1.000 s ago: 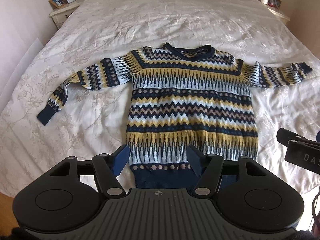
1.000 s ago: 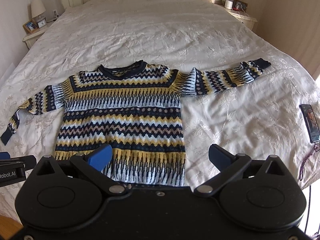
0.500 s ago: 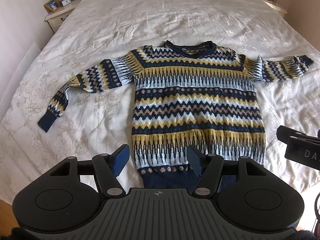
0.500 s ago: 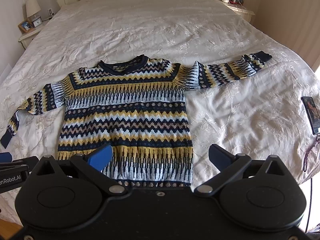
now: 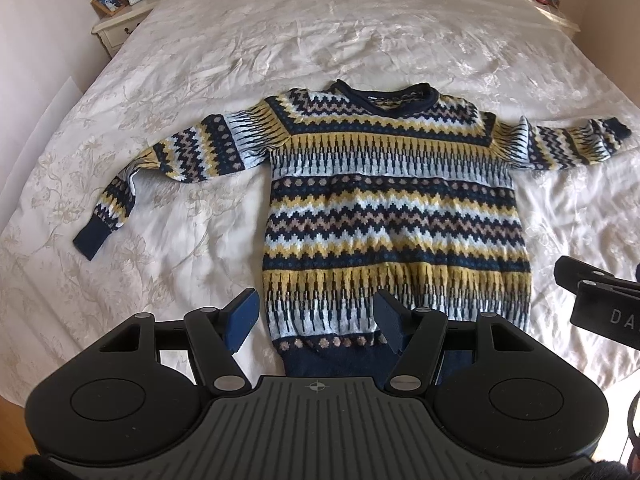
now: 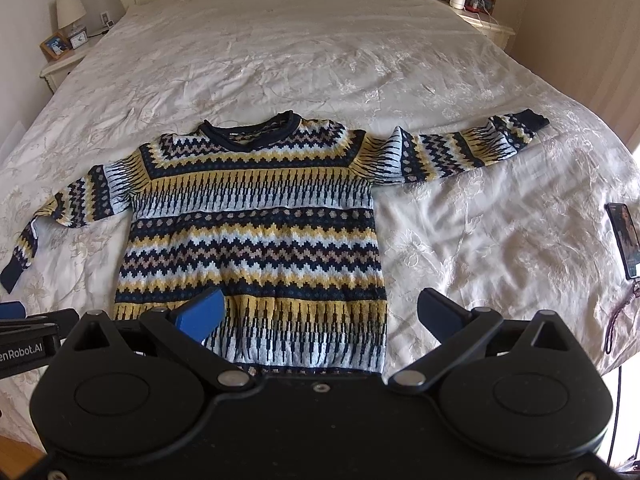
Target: Fold small clothes
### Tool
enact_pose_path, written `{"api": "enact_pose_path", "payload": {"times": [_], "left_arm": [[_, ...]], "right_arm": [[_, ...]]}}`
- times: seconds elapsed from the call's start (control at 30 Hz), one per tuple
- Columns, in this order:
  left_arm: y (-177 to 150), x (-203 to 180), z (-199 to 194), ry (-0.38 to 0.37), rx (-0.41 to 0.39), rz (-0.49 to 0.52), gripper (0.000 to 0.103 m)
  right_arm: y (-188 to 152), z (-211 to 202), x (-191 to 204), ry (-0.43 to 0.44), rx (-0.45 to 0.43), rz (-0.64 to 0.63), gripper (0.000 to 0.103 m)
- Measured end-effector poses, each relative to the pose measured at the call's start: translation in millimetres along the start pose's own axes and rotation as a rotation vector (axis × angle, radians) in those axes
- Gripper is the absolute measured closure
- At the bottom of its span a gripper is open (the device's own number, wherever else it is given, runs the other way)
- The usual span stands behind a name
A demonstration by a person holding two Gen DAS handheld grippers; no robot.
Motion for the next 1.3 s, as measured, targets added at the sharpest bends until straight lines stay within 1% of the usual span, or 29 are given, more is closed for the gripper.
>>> {"api": "enact_pose_path", "payload": {"times": [0.7,1.1,1.3], "left_arm": [[-1.1,-3.2,-2.6,-0.004,0.005,-0.009,0.041],[-2.6,-6.7,1.3,-0.004,0.020,-0.022,0.041],[-2.2,-14.5,2.2,-0.017,0.012,-0.024,0.041]], "right_arm": [[0.2,-1.8,-3.5,0.005,-0.003,-0.004,0.001],[-1.0,0.6,-3.5,0.009,0.008,-0.018,0.001],[-2.5,5.0,-5.5,0.017,0.026,-0.035,0.001]]}}
Point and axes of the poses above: each gripper's, at about its wrist camera, not at the fingertips, and z roughly the way its jaws point, x to its left, y to its top, the point moved 10 cm from there along z, roughly the way its jaws point, and after that the axes turned 7 degrees about z, right-handed, at the moved point
